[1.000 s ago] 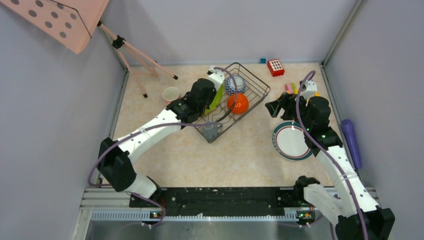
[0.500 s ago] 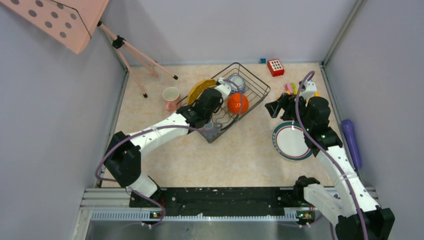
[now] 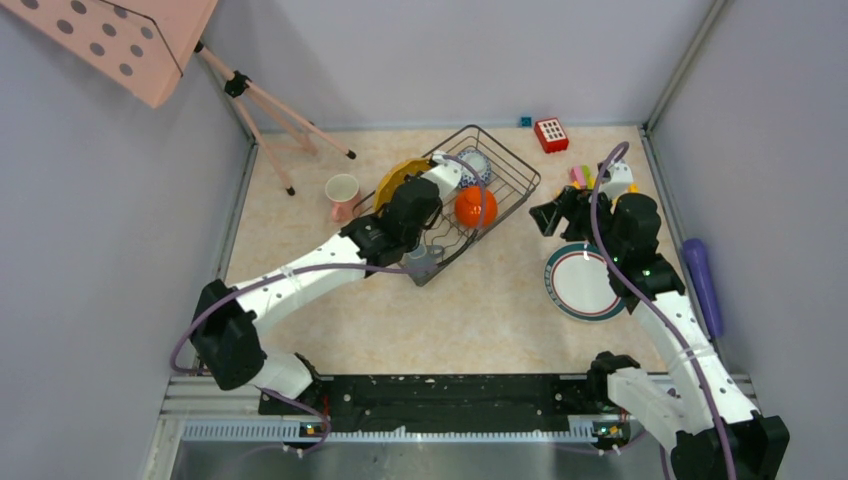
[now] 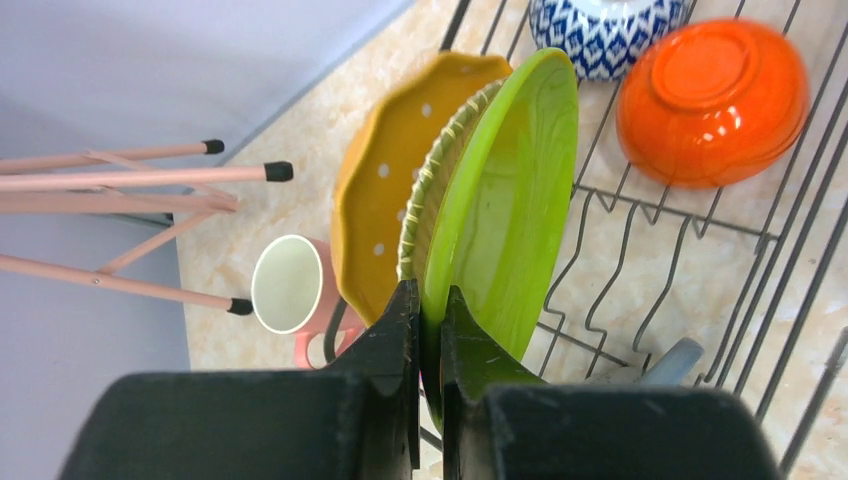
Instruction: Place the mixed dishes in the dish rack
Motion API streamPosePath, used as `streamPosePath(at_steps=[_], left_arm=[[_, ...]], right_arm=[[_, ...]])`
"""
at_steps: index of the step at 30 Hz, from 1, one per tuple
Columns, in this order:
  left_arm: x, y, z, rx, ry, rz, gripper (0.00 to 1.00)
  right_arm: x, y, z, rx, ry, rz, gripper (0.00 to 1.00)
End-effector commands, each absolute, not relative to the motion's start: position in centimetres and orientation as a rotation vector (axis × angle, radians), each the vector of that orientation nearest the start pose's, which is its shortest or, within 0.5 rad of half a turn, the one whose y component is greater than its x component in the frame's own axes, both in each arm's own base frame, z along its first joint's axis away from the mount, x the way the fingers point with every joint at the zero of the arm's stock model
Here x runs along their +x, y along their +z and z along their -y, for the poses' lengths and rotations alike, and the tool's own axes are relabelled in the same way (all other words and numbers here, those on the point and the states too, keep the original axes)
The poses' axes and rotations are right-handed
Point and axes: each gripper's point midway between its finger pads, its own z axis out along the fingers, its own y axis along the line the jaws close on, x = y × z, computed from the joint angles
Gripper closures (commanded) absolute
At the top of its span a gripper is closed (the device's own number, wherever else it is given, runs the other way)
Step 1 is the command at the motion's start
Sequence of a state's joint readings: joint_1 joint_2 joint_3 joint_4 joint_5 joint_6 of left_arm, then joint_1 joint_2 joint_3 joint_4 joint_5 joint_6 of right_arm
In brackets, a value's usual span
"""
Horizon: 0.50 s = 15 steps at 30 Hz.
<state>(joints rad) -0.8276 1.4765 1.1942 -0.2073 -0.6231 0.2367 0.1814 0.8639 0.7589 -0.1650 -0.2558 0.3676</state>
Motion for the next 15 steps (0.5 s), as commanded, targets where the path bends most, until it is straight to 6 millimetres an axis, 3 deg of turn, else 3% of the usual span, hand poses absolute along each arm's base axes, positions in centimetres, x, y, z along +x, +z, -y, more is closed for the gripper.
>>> streamPosePath(at_steps=[1,15], left_arm=[[36.0,28.5,23.2,0.545,0.193,-1.737,1.0],[36.9,23.9,24.8,0.597,0.196,-1.797,1.0]], right_arm=[[30.2,25.5,-12.0,-0.029,0.637,-1.841,0.22],[29.8,25.5,-11.5,-0.025,0.611,-1.85,0.22]])
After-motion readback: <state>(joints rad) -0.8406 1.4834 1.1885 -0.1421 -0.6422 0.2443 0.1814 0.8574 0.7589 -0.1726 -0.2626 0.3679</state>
